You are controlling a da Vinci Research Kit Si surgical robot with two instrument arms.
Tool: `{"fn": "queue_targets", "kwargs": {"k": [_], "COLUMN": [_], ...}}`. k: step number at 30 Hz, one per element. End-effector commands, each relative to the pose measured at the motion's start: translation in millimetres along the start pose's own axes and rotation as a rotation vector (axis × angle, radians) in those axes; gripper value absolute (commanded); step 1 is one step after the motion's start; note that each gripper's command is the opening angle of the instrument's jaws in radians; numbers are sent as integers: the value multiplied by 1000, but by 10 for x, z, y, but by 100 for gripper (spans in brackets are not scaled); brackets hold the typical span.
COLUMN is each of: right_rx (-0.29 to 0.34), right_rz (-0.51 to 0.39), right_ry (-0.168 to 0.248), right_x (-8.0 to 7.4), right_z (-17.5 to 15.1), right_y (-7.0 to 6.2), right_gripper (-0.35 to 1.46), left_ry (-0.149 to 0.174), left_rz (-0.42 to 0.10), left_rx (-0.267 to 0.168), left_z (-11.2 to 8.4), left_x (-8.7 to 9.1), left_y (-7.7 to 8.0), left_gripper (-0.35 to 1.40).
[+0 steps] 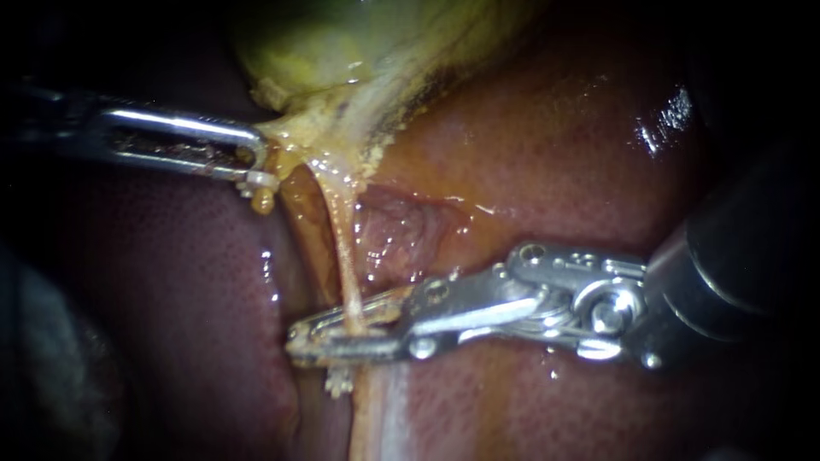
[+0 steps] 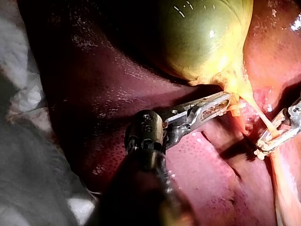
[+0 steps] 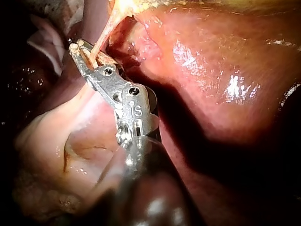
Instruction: Clipping first clip right tube
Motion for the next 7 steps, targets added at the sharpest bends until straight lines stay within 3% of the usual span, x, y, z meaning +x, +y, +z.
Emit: {"fn": "queue_targets", "kwargs": {"k": [1,7], "right_rx": [1,6], "right_rz": [-1,20], "right_ry": [0,-7], "right_x": [0,-5], "right_z": [0,1], "right_y": [0,0], "right_gripper": [-35,-35], "left_ry": [-1,-3], "left_rz": [0,1], "left_rx": [-1,-3], "left_z": [1,6], "left_x": [0,-2], "left_y": [0,-1], "left_gripper": [-35,-35]}}
